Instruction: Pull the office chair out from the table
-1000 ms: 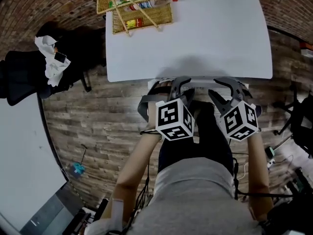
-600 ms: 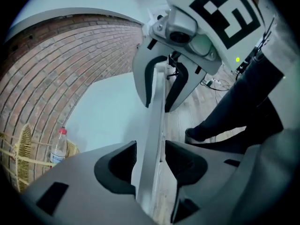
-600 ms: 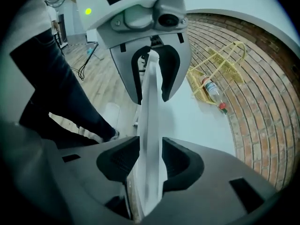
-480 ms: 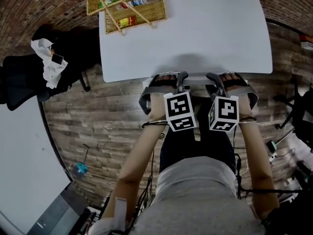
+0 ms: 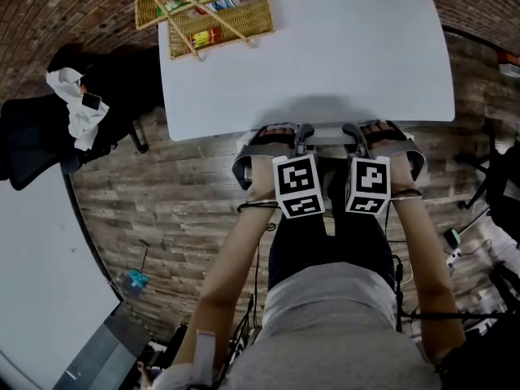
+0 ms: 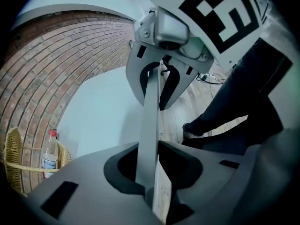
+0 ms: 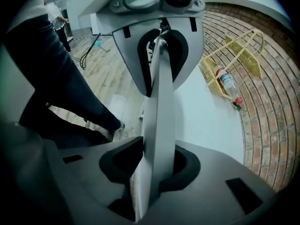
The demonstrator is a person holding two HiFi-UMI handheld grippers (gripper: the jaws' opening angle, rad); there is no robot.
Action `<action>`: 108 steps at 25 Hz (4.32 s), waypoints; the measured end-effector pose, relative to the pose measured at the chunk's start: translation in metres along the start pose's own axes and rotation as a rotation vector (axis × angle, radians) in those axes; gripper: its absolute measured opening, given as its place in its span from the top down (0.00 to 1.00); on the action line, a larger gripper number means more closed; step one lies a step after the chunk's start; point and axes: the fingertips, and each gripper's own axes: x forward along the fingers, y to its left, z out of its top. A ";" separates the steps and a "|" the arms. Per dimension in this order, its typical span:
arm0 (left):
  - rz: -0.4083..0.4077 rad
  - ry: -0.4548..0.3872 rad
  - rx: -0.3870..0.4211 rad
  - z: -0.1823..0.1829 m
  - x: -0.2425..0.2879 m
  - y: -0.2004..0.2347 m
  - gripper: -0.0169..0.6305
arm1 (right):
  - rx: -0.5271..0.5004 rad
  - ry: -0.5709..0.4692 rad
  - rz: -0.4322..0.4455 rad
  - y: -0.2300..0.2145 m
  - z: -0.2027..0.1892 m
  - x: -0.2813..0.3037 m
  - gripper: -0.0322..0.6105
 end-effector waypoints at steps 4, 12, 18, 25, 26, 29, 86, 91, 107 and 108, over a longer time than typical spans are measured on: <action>0.010 -0.003 0.007 0.000 0.000 -0.002 0.82 | 0.020 -0.002 -0.009 0.002 0.001 0.000 0.78; 0.011 0.008 0.001 -0.001 0.000 -0.002 0.83 | 0.054 0.032 -0.012 0.003 -0.007 0.004 0.79; -0.012 0.014 -0.001 -0.001 -0.003 -0.012 0.83 | 0.066 0.038 0.000 0.013 -0.006 0.001 0.80; -0.037 0.004 -0.013 0.003 -0.010 -0.031 0.84 | 0.079 0.034 0.019 0.031 -0.007 -0.009 0.80; -0.037 0.004 -0.016 0.003 -0.012 -0.037 0.84 | 0.081 0.028 0.025 0.036 -0.005 -0.011 0.80; -0.041 0.020 -0.018 0.002 -0.016 -0.057 0.84 | 0.082 0.019 0.041 0.058 -0.001 -0.015 0.81; -0.113 -0.335 -0.344 0.027 -0.116 -0.307 0.63 | 0.227 -0.329 0.128 0.298 0.082 -0.125 0.57; -0.021 -0.426 -0.420 0.027 -0.146 -0.279 0.63 | 0.379 -0.483 0.095 0.269 0.092 -0.156 0.58; 0.385 -0.785 -0.571 0.063 -0.262 -0.179 0.86 | 0.945 -0.902 -0.541 0.147 0.080 -0.260 0.90; 0.416 -0.806 -0.603 0.063 -0.268 -0.174 0.89 | 0.963 -0.910 -0.552 0.146 0.080 -0.263 0.91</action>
